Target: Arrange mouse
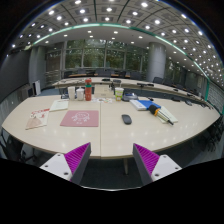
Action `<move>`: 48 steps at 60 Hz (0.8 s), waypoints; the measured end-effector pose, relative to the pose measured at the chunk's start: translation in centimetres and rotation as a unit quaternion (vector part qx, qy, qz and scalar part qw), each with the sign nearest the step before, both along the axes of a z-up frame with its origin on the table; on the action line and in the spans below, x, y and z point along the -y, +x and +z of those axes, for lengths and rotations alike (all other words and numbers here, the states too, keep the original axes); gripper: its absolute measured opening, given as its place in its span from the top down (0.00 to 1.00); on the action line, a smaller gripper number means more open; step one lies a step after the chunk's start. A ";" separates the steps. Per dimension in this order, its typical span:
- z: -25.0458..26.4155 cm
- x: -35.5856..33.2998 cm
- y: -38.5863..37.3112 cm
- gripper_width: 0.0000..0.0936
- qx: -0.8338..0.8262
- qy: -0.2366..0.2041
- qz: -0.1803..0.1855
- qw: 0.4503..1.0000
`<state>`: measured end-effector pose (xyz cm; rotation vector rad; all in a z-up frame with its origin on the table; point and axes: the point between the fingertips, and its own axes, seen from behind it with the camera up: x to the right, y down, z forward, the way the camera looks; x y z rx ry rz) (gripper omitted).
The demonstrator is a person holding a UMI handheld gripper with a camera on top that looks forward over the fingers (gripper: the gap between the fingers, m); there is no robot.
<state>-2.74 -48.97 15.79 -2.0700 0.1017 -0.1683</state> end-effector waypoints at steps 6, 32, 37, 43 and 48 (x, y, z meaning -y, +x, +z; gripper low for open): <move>-1.7 -4.3 2.2 0.08 0.007 0.001 0.007 1.000; -11.1 -29.6 14.7 0.10 0.004 -0.024 0.013 1.000; -13.2 -33.4 16.1 0.11 -0.001 -0.038 0.019 0.999; -15.5 -36.5 17.1 0.18 -0.003 -0.059 0.032 0.998; -16.9 -37.9 17.0 0.27 -0.011 -0.074 0.047 0.996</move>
